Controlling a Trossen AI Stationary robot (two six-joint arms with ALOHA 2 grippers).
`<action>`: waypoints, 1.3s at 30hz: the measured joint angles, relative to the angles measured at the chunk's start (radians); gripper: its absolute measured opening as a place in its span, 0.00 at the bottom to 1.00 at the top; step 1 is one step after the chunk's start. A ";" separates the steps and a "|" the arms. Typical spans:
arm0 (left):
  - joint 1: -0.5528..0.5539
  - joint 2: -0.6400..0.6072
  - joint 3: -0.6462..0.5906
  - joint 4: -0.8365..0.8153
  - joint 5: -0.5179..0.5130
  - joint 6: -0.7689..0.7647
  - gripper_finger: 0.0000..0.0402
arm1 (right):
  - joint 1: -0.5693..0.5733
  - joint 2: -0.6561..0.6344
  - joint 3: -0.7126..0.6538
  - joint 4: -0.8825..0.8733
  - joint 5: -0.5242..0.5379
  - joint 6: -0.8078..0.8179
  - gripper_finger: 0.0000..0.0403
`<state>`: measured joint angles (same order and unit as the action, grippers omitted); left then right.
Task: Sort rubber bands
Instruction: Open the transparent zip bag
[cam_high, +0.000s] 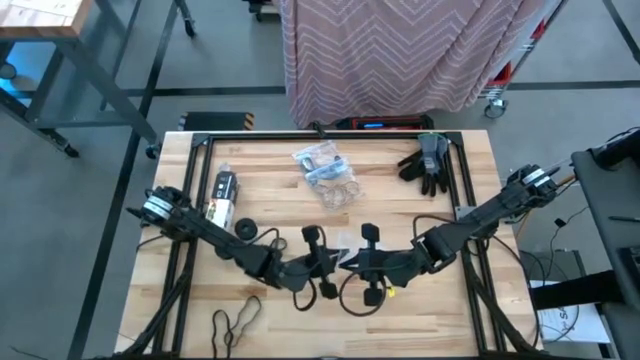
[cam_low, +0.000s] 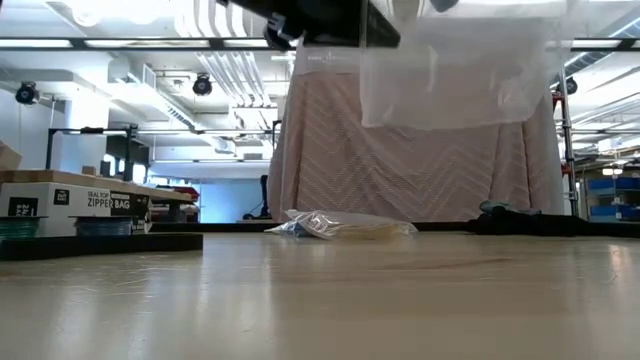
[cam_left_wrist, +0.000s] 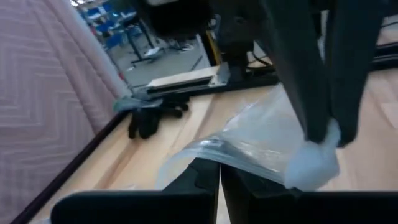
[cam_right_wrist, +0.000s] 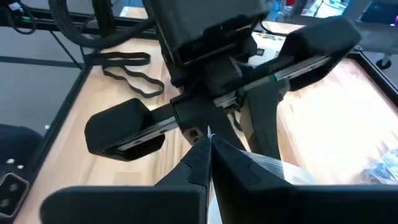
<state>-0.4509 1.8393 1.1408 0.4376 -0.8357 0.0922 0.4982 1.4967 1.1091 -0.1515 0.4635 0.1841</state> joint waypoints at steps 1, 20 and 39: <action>-0.003 0.000 0.000 0.007 -0.015 0.006 0.00 | 0.000 0.000 0.000 -0.001 0.000 0.000 0.00; -0.147 -0.169 0.003 -0.475 -0.038 -0.155 0.00 | -0.003 0.002 -0.002 -0.054 0.176 -0.021 0.00; -0.328 -0.563 -0.368 -0.510 0.015 -0.539 0.08 | 0.014 0.002 -0.231 0.688 0.082 -0.283 0.00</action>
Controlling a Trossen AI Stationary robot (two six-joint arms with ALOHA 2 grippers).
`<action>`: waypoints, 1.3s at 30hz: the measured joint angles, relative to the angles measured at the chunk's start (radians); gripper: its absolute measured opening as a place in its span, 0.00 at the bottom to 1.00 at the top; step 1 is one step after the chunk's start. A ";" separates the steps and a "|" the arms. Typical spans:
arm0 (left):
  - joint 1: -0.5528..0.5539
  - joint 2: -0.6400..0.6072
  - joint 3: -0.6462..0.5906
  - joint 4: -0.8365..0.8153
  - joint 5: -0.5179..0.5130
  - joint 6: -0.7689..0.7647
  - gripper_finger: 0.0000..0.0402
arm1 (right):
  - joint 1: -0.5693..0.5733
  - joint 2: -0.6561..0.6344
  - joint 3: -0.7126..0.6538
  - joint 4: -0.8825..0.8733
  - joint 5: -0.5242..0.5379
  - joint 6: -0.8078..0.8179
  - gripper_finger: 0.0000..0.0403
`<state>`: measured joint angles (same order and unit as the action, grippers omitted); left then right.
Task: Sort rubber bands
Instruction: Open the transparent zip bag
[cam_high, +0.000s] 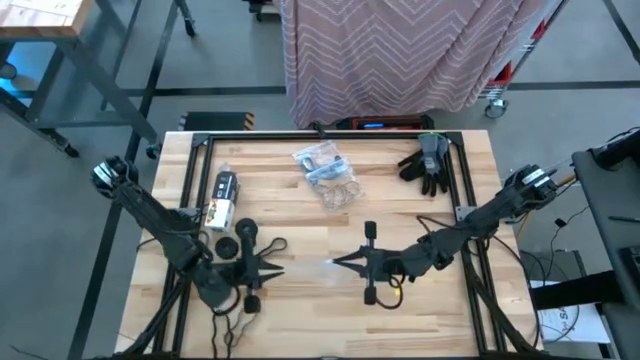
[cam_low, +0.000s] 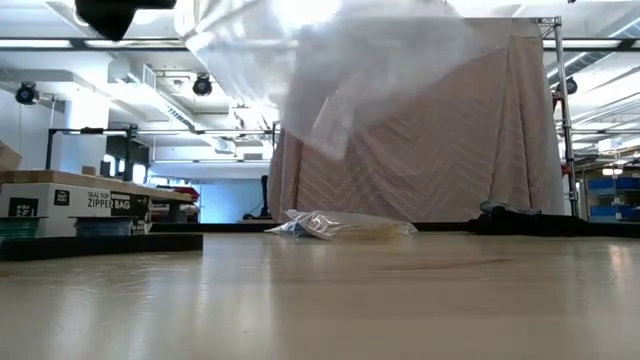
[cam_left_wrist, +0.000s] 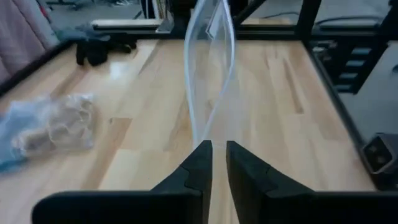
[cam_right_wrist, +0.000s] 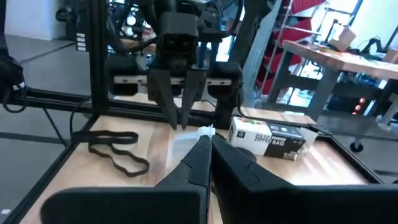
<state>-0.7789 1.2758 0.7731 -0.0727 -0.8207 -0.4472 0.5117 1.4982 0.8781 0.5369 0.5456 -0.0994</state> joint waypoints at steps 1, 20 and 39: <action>-0.002 -0.017 -0.026 0.018 0.005 -0.019 0.09 | -0.001 0.000 -0.014 0.011 0.000 0.011 0.00; 0.015 0.004 -0.245 0.324 0.032 -0.070 0.26 | -0.026 0.057 -0.066 0.116 0.006 0.055 0.00; 0.049 0.017 -0.245 0.425 0.027 0.032 0.29 | -0.026 0.056 -0.031 0.183 -0.056 0.020 0.00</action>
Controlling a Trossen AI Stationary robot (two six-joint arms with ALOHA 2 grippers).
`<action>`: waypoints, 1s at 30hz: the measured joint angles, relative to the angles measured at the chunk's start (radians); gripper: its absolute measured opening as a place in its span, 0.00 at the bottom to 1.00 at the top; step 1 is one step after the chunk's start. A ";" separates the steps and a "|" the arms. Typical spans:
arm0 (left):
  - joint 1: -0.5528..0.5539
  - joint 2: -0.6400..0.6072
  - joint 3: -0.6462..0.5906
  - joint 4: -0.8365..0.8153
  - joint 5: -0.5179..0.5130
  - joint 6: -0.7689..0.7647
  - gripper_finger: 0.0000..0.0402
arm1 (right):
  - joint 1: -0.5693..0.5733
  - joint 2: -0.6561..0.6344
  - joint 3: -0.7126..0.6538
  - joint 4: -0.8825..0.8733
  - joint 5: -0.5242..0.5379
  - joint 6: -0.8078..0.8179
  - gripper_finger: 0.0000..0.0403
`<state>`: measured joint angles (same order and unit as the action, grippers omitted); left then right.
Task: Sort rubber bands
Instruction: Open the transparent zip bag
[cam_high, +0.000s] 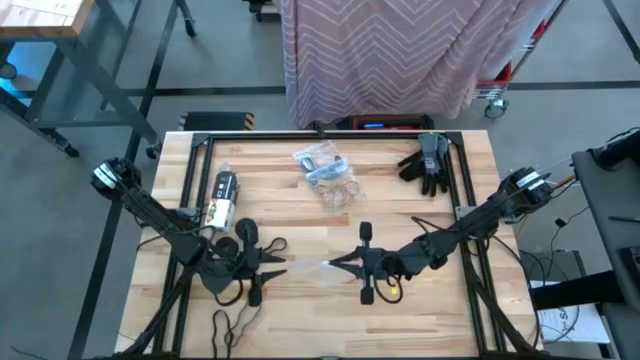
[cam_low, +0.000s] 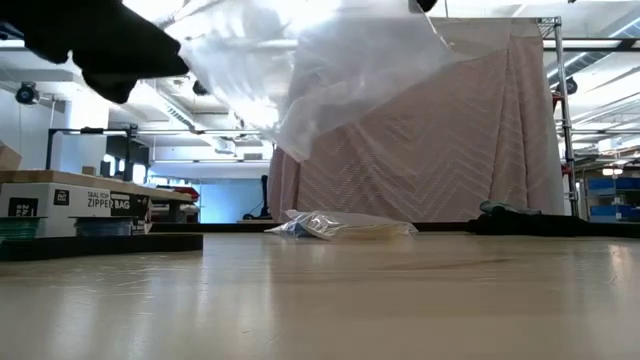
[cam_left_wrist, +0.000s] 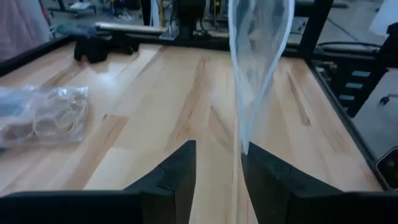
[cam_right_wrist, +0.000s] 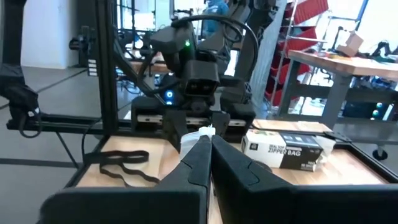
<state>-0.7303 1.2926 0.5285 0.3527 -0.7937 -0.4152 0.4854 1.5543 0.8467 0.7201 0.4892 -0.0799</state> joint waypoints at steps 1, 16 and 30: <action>0.000 0.000 0.000 0.014 0.000 0.013 0.29 | 0.001 0.000 0.002 -0.002 0.000 0.000 0.00; 0.000 0.000 0.000 0.075 0.043 0.092 0.02 | 0.001 0.000 0.003 -0.008 0.000 0.000 0.00; 0.002 0.023 0.121 -0.073 0.049 0.134 0.00 | -0.002 0.143 0.003 -0.041 0.021 0.054 0.00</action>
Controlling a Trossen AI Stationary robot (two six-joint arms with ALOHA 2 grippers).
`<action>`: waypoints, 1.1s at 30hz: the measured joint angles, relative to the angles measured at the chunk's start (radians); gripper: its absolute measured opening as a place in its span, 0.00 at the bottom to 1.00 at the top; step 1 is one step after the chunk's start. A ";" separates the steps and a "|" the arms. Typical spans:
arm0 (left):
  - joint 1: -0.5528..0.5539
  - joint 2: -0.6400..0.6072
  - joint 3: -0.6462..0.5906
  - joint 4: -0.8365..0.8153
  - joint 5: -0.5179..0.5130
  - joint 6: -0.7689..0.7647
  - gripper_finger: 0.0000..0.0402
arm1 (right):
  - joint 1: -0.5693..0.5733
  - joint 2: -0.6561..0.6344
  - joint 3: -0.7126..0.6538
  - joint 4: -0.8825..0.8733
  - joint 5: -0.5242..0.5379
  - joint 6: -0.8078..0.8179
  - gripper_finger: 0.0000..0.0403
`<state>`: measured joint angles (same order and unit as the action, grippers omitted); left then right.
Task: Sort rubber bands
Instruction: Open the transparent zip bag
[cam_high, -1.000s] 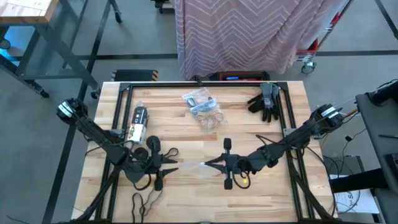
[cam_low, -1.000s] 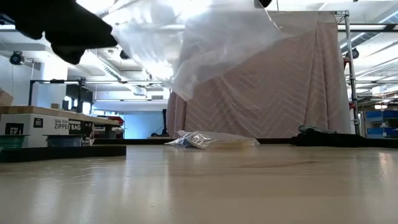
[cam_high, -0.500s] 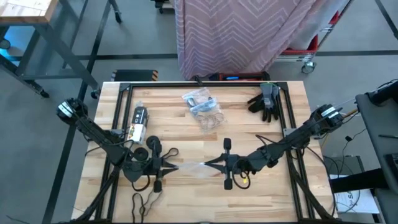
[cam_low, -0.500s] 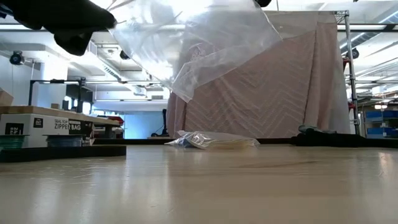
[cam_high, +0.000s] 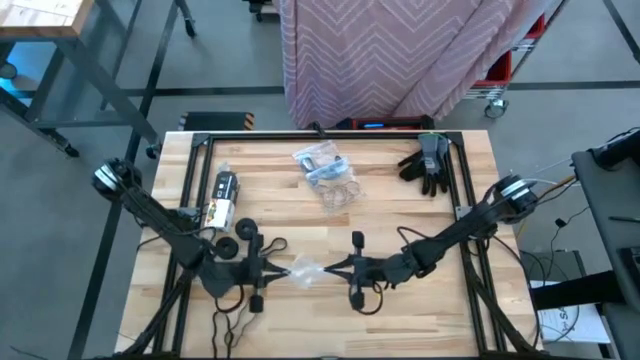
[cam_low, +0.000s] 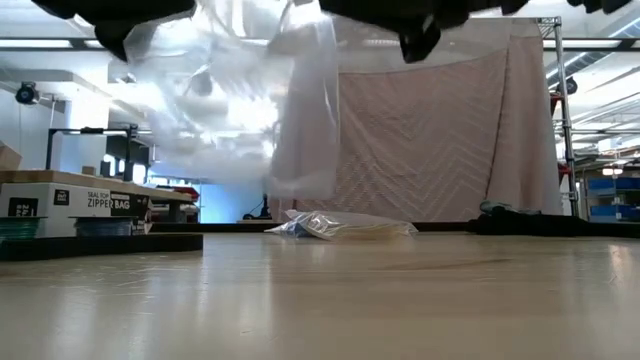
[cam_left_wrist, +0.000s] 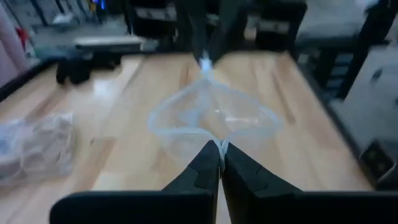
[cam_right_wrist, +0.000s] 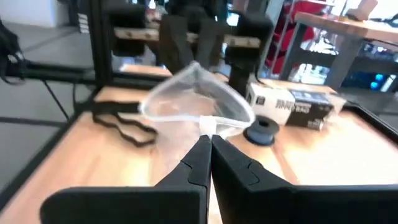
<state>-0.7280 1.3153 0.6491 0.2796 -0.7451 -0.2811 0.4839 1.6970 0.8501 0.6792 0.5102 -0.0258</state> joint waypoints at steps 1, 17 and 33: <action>0.000 0.012 0.028 -0.060 0.003 -0.017 0.00 | 0.000 0.007 0.000 0.001 0.014 0.003 0.00; 0.003 0.213 0.385 -0.623 -0.128 -0.143 0.00 | 0.024 -0.015 0.000 -0.023 0.040 0.032 0.00; 0.000 0.171 0.387 -0.732 -0.076 -0.174 0.17 | 0.038 -0.024 0.000 -0.075 0.040 0.076 0.00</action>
<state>-0.7281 1.4864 1.0357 -0.4527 -0.8209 -0.4550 0.5217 1.6730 0.8501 0.6039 0.5503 0.0507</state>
